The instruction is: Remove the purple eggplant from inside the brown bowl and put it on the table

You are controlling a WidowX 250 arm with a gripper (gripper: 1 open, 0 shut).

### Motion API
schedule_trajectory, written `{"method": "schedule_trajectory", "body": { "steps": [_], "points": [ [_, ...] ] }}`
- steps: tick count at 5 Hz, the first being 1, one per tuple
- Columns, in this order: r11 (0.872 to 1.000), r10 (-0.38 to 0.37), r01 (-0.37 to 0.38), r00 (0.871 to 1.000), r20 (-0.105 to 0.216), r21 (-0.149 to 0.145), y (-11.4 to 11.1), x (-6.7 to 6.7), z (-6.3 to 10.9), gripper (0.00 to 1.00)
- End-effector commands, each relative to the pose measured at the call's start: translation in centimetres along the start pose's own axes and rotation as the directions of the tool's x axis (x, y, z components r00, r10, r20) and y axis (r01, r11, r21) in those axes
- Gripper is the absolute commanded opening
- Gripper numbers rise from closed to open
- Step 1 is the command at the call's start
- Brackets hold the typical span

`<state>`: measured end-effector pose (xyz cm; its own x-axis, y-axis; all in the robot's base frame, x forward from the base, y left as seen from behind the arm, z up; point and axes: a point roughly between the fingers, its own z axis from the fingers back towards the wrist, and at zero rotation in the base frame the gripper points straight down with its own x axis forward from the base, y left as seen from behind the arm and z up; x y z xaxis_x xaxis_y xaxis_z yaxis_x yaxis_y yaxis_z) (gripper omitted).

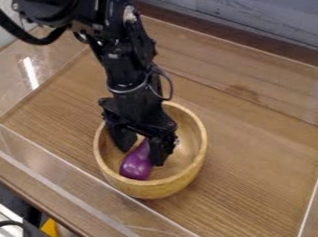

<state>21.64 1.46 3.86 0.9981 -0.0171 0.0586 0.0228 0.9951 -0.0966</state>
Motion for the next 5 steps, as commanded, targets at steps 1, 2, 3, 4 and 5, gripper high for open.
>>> {"method": "schedule_trajectory", "body": {
  "steps": [1,2,3,4,5],
  "points": [
    [1.000,-0.010,0.009,1.000,0.028,0.007,-0.28,0.55,0.19,1.00],
    [1.000,-0.012,0.012,0.999,0.029,0.012,-0.52,0.50,0.09,1.00],
    [1.000,-0.014,0.014,0.999,0.031,0.015,-0.73,0.47,0.06,1.00],
    [1.000,-0.015,0.015,0.999,0.031,0.017,-0.95,0.44,0.01,1.00],
    [1.000,-0.017,0.017,0.999,0.031,0.019,-1.18,0.37,0.02,1.00]
  ]
}}
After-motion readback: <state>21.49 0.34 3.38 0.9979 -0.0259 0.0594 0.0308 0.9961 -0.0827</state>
